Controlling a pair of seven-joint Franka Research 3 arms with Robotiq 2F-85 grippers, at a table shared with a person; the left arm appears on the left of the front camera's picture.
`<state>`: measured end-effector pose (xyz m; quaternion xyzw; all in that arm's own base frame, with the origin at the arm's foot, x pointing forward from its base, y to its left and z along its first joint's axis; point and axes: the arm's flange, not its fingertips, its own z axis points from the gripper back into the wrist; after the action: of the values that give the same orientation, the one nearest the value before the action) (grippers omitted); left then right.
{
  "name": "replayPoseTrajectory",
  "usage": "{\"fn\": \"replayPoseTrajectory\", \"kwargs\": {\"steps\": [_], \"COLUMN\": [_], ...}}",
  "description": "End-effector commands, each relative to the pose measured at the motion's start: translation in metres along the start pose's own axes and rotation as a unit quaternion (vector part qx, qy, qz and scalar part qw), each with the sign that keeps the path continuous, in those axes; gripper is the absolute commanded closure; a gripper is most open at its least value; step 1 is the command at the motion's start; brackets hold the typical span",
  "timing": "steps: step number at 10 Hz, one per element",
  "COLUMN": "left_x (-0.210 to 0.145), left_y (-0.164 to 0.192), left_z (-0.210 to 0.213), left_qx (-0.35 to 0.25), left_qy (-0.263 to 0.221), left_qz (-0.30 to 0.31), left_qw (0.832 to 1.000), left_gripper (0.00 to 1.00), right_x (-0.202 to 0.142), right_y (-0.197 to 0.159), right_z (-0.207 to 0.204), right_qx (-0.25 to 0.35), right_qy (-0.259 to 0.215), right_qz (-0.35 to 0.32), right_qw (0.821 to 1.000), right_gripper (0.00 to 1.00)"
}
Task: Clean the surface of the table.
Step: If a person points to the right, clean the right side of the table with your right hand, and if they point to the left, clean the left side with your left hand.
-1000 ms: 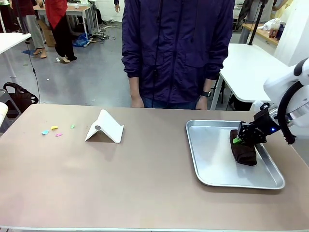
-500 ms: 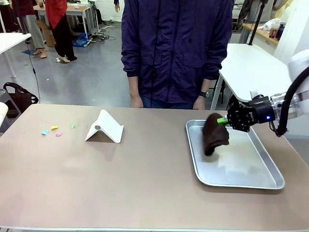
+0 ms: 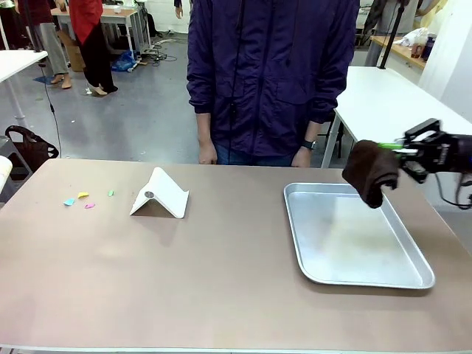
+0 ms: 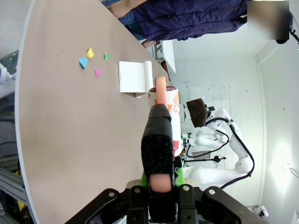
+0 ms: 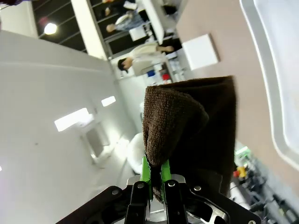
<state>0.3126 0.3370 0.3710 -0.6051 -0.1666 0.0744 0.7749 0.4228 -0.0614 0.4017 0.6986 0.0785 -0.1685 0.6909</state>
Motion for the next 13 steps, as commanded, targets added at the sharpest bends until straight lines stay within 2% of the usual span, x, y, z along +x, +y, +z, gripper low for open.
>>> {"fn": "replayPoseTrajectory", "kwargs": {"steps": [1,3,5,6,7,8,13], "left_x": [-0.003,-0.003,-0.003,-0.003,-0.003,-0.003,-0.003], "left_y": [-0.003,-0.003,-0.003,-0.003,-0.003,-0.003,-0.003], "left_z": [0.000,0.000,0.000,0.000,0.000,0.000,0.000], "left_qx": [-0.001,-0.001,-0.001,-0.001,-0.001,-0.001,-0.001], "left_qy": [0.003,0.003,0.003,0.003,0.003,0.003,0.003], "left_qz": [-0.004,-0.004,-0.004,-0.004,-0.004,-0.004,-0.004], "left_qw": [1.000,1.000,1.000,1.000,1.000,1.000,1.000], "left_gripper": [1.00,1.00,1.00,1.00,1.00,1.00,1.00], "right_x": [-0.015,-0.030,-0.040,-0.039,-0.039,-0.045,-0.045], "right_y": [0.004,-0.008,-0.024,-0.030,-0.034,-0.027,-0.027], "right_z": [0.043,0.098,0.131,0.138,0.134,0.136,0.136], "right_qx": [-0.010,0.005,0.023,0.030,0.013,0.022,0.022], "right_qy": [-0.017,-0.037,-0.028,-0.047,-0.037,-0.055,-0.055], "right_qz": [-0.007,0.051,0.082,0.073,0.091,0.065,0.065], "right_qw": [1.000,0.998,0.996,0.996,0.995,0.996,0.996], "right_gripper": [0.91,0.91,0.91,0.91,0.91,0.91,0.91]}}
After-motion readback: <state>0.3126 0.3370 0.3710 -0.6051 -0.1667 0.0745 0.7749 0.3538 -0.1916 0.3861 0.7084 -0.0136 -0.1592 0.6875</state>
